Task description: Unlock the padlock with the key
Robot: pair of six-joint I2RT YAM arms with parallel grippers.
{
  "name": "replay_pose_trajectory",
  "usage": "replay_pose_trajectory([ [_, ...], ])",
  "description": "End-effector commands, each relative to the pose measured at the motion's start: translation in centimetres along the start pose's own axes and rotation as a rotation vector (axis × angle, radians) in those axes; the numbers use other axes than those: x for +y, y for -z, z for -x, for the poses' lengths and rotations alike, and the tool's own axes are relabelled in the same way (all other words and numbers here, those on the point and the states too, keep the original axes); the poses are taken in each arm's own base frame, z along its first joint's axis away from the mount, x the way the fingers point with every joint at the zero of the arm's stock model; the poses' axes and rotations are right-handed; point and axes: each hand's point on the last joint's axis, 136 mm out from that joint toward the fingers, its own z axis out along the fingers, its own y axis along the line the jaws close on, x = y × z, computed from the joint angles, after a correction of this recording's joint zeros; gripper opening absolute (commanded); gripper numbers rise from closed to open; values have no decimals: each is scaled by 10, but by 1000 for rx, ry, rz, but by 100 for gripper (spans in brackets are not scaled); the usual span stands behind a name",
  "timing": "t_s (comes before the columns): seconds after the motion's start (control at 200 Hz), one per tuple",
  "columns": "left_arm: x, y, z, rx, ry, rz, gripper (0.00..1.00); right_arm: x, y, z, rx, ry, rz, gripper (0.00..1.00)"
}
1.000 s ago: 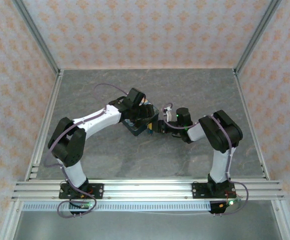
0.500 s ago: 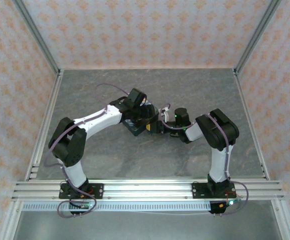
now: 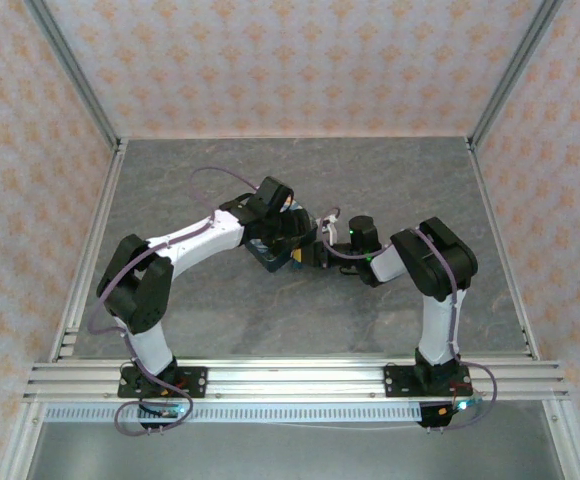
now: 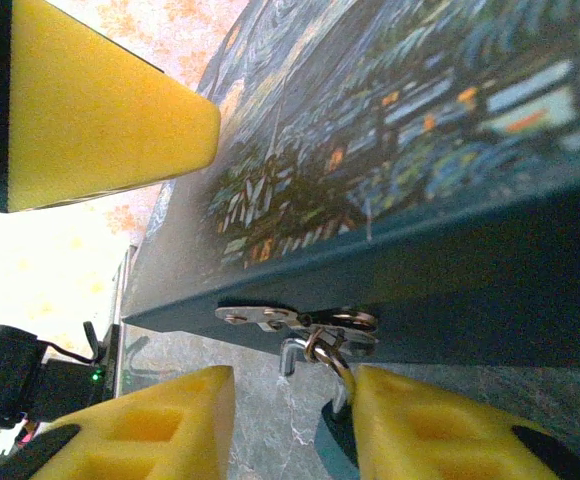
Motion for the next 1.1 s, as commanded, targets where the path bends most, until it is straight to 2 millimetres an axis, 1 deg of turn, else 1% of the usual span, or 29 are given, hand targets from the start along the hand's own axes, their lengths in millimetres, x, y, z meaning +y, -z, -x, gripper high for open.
replay_pose_trajectory([
  [0.0,-2,6,3,-16,-4,20,73,7,2,0,0,40,32,31],
  [0.195,-1,7,4,-19,-7,24,74,3,3,-2,4,32,18,24],
  [0.385,-1,8,4,-20,-8,25,74,3,2,-1,9,29,14,13],
  [0.485,-1,9,5,-23,-8,28,74,-1,3,-1,3,23,-3,8],
  [0.595,1,9,5,-27,-8,35,74,-7,7,2,-20,3,-36,5],
  [0.686,2,11,5,-31,-7,39,74,-8,11,5,-46,-6,-51,3],
  [0.881,4,10,2,-26,4,39,74,-9,13,7,-66,-24,-62,1],
  [1.096,8,9,-7,-20,26,35,74,-7,18,25,-165,-76,-64,0],
])
